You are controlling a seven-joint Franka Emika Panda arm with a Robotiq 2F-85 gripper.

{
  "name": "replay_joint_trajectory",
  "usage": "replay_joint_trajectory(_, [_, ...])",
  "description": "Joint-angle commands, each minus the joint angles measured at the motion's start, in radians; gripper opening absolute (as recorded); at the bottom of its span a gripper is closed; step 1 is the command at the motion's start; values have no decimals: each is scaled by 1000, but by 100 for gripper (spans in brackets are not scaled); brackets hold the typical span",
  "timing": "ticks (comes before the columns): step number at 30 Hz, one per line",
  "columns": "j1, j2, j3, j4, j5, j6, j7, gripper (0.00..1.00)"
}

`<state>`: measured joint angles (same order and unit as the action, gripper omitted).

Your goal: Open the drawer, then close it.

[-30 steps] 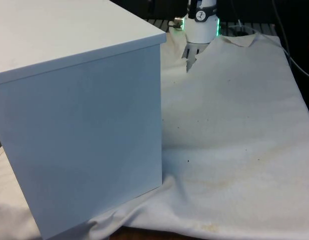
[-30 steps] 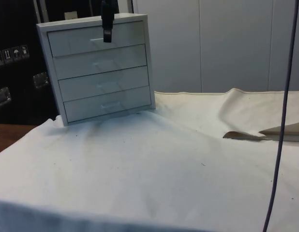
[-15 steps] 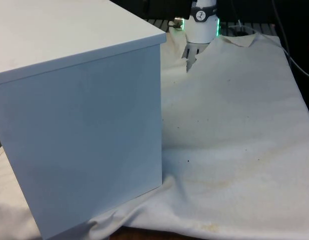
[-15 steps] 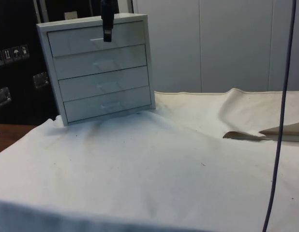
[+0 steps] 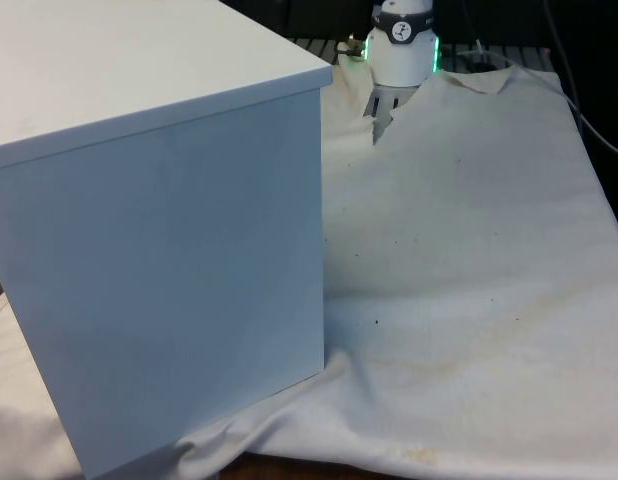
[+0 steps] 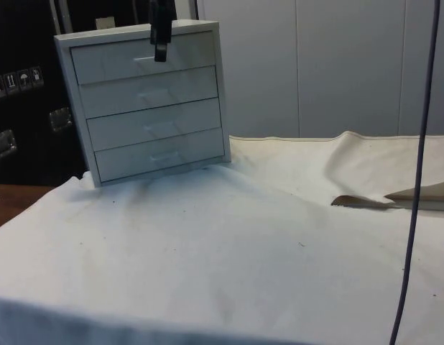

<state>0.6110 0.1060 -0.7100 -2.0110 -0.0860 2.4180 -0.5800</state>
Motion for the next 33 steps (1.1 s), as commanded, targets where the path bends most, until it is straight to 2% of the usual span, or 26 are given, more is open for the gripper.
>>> replay_joint_trajectory(1, [-1,-3,1,-5,0,11,-18,100])
replay_joint_trajectory(3, [-1,-1,0,-5,-1,10,-38,100])
replay_joint_trajectory(4, [0,0,-1,-1,0,0,-29,100])
replay_joint_trajectory(12, [-2,4,-2,-4,1,11,-105,100])
replay_joint_trajectory(13, [0,2,-3,-1,0,0,-97,100])
replay_joint_trajectory(20, [-4,22,-6,-3,5,30,-155,100])
replay_joint_trajectory(22, [-5,30,-7,-2,3,39,-164,100])
replay_joint_trajectory(23, [-3,25,-9,-1,0,23,-151,100])
replay_joint_trajectory(26, [-7,45,-11,-1,-1,61,-179,100])
replay_joint_trajectory(30, [-6,56,-17,-1,-6,80,-195,100])
replay_joint_trajectory(31, [-4,53,-16,-1,0,68,-188,100])
replay_joint_trajectory(33, [-6,61,-20,-1,-8,90,-203,100])
